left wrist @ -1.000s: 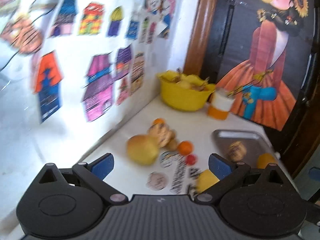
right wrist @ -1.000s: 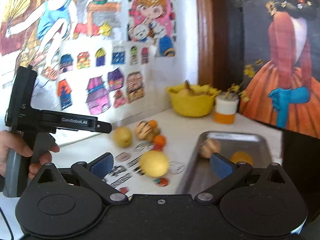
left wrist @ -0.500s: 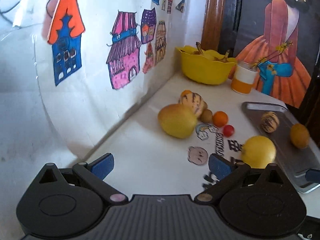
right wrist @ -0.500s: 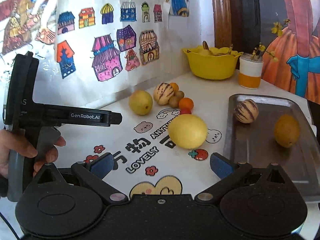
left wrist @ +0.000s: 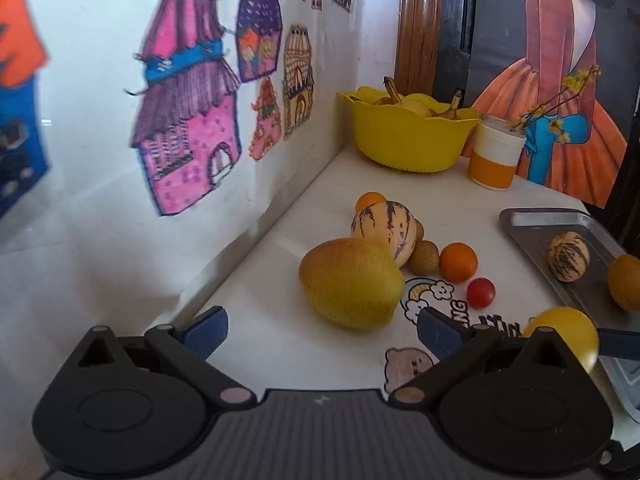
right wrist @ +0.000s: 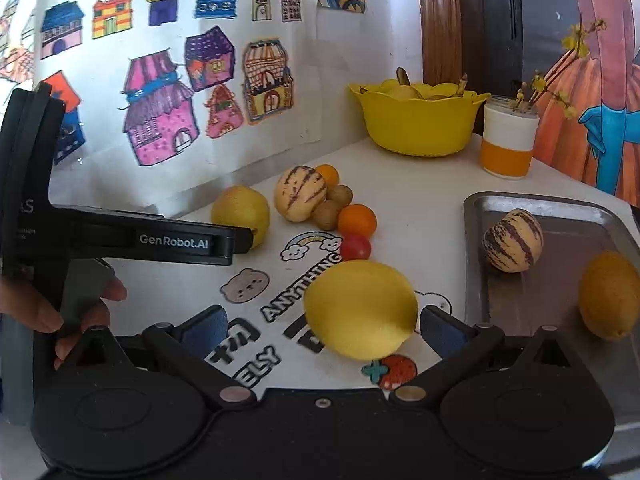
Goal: Organize fruits
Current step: 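Withdraw both tools from the tray toward the remaining fruits, then grasp the yellow-green pear with the left tool while the right grasps the yellow lemon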
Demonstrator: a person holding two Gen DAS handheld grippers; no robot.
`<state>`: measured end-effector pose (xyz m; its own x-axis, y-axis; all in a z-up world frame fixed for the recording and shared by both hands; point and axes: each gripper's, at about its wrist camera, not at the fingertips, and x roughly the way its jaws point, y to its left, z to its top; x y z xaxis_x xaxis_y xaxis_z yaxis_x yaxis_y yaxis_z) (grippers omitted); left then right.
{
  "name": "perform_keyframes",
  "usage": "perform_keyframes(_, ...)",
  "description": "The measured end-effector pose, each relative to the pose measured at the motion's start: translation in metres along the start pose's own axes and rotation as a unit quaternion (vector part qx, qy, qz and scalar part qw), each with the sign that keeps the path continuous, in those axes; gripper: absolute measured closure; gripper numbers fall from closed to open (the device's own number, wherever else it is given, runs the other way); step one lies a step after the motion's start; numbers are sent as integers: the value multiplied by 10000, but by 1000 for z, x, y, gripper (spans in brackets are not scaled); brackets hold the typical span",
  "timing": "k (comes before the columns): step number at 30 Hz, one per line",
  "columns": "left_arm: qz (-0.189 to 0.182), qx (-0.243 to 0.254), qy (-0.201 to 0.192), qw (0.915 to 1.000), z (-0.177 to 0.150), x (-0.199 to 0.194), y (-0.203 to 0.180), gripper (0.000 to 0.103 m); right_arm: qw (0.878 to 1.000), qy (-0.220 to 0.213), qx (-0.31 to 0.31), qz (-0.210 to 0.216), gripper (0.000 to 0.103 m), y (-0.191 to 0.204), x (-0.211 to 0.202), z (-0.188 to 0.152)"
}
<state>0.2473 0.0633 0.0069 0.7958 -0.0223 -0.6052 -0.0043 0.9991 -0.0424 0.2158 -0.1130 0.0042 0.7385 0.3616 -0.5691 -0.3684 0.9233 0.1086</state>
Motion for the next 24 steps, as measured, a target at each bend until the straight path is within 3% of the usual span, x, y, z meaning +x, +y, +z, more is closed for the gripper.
perform_keyframes(11,-1,90,33,10000,13,33,-12,1,9998,-123,171,-13,2,-9,14,-2)
perform_keyframes(20,-148,-6,25,9999,14,39,-13,1,9997,-87,202,47,12,-11,15,-3)
perform_keyframes(24,-232,19,69,9997,14,40,-14,7,9994,24,335,80,15,-15,18,-2)
